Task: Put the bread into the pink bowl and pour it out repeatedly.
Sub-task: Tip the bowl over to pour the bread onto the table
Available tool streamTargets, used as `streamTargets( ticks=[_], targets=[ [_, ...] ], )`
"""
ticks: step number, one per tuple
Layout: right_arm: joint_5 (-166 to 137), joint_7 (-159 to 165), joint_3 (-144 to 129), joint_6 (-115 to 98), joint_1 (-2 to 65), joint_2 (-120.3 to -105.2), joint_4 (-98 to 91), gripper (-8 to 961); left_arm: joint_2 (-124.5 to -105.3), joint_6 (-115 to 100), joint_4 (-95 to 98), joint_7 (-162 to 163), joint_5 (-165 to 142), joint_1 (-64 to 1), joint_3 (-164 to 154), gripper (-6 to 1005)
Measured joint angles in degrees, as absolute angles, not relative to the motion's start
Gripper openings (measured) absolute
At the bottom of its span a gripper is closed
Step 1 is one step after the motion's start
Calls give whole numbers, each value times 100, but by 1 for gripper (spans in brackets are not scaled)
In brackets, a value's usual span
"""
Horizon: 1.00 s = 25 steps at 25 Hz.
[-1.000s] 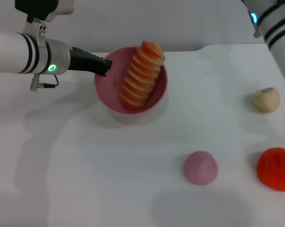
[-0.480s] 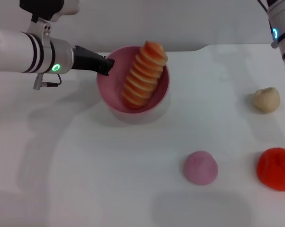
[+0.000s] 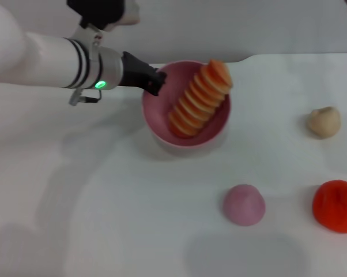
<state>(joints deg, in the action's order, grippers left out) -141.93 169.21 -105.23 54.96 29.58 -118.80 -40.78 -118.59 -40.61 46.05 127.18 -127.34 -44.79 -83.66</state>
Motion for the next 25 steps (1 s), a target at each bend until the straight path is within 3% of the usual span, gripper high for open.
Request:
streamTargets(
  ticks=[25],
  targets=[
    [-14167, 16928, -9792, 5564, 2812, -11880, -3728, 540, -11898, -228, 5143, 12628, -12723, -4230, -11626, 47]
  ],
)
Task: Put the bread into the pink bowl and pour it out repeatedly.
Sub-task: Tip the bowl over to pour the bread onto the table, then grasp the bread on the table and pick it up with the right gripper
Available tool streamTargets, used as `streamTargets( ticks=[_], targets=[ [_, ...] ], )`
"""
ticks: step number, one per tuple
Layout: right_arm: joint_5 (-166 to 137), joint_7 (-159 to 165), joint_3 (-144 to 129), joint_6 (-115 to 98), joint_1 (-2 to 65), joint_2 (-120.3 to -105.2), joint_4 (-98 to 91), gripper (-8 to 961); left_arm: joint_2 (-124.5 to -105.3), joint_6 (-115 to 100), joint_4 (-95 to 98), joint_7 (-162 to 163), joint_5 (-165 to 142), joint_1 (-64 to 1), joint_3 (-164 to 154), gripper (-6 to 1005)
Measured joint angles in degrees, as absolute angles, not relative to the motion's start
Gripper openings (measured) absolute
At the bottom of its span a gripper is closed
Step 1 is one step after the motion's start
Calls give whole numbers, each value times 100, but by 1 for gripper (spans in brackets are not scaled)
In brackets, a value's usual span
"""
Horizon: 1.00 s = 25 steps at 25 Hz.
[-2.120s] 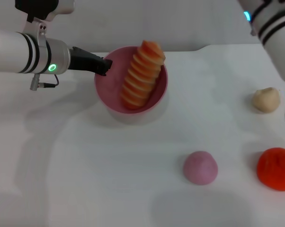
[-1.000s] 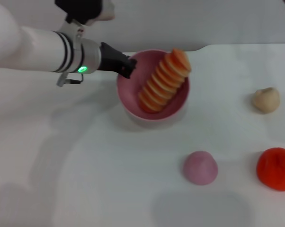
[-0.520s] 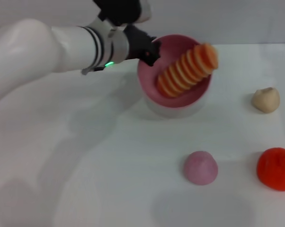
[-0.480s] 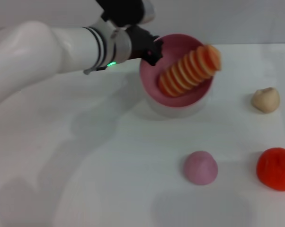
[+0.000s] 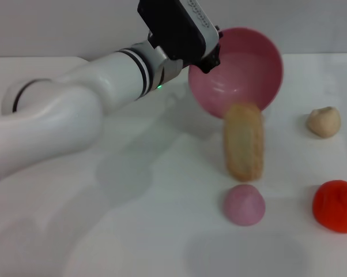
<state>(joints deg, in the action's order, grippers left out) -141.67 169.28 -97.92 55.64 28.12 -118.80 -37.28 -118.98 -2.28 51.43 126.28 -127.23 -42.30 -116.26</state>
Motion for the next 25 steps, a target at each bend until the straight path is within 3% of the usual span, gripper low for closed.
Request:
streamTargets(
  ticks=[15, 25],
  targets=[
    [-14168, 16928, -9860, 5527, 2857, -11883, -3707, 539, -11908, 536, 5150, 12367, -12723, -4201, -12150, 47],
    [-13987, 16929, -10004, 5038, 2924, -11891, -3763, 540, -11874, -251, 5151, 12768, -12203, -4369, -11108, 46]
  ],
)
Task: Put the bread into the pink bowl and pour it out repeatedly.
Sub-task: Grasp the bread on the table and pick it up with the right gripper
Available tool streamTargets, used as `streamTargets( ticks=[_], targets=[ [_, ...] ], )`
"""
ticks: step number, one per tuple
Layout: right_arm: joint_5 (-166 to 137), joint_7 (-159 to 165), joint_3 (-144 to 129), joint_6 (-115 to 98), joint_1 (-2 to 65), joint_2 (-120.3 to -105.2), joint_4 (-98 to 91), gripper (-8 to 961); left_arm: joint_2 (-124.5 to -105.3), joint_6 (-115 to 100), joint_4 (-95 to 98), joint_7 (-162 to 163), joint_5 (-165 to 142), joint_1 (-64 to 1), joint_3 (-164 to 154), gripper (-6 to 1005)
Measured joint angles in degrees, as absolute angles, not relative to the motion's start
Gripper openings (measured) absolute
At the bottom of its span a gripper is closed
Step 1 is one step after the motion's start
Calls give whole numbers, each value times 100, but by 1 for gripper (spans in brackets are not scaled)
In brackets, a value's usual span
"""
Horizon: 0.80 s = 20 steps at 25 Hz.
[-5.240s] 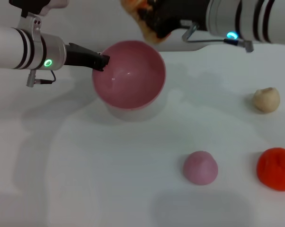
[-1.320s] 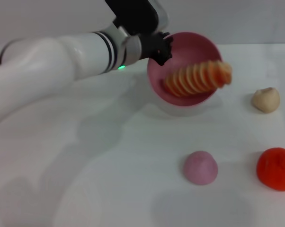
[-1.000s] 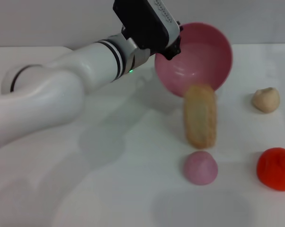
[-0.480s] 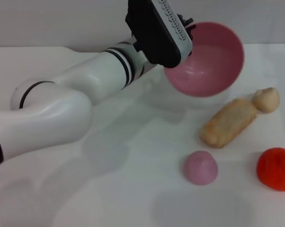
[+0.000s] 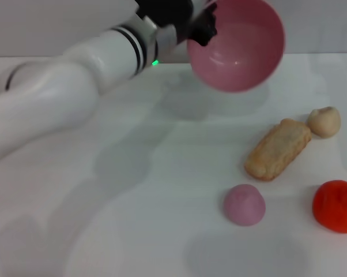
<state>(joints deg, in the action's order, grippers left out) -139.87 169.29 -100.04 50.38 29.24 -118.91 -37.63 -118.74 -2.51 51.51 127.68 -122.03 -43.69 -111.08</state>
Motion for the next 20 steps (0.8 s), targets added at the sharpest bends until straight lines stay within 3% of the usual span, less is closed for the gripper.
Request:
streamTargets(
  ticks=[10, 20],
  targets=[
    [-13657, 16935, -10059, 3565, 3106, -11841, -4287, 540, -11804, -2933, 4838, 12775, -11663, -4764, -8826, 46],
    [-13772, 16830, -9169, 228, 3604, -11518, -4853, 540, -11655, -4096, 4818, 12707, -12037, -4514, -7457, 46]
  ],
)
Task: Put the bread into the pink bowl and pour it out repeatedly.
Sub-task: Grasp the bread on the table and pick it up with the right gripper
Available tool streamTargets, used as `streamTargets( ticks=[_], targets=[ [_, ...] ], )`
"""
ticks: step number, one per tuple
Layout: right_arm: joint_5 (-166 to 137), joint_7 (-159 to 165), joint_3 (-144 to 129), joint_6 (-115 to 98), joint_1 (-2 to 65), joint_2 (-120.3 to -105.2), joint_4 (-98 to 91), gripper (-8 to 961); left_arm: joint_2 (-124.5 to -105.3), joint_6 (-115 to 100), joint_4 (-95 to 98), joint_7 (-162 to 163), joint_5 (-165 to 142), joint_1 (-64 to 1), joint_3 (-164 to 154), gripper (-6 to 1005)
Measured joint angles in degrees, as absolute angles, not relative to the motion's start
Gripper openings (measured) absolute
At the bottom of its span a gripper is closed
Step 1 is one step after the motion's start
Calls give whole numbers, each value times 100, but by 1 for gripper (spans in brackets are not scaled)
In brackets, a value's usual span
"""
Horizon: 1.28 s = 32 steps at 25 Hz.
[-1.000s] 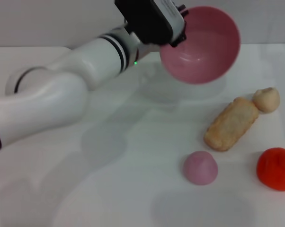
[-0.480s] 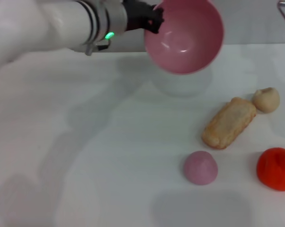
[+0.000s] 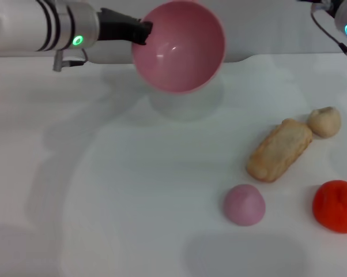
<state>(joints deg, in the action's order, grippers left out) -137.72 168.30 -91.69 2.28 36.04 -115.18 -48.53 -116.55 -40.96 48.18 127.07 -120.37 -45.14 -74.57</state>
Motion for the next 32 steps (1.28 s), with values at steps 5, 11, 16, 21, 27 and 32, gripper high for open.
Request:
streamTargets(
  ticks=[5, 11, 16, 21, 27, 32],
  targets=[
    [-13740, 16079, -8614, -1808, 3910, -11419, -5209, 540, -11613, -4110, 4779, 12705, -12048, -4405, -7399, 46],
    [-13708, 14747, -7491, -4454, 4121, -11489, -5838, 540, -11593, -4113, 4748, 12694, -12052, -4345, -7372, 46],
    [-13771, 14123, -6452, -6585, 4330, -11356, -5994, 540, -11549, -4155, 4740, 12691, -12052, -4275, -7355, 46],
    [-14477, 13942, -5942, -8025, 4698, -11201, -5776, 539, -11533, -4161, 4720, 12691, -12051, -4255, -7348, 46],
    [-14856, 13897, -5976, -8575, 5031, -11182, -5338, 539, -11531, -4167, 4719, 12691, -12051, -4300, -7346, 46],
    [-14888, 13720, -5980, -8493, 5187, -11261, -4969, 539, -11535, -4178, 4719, 12678, -12054, -4305, -7346, 46]
  ],
)
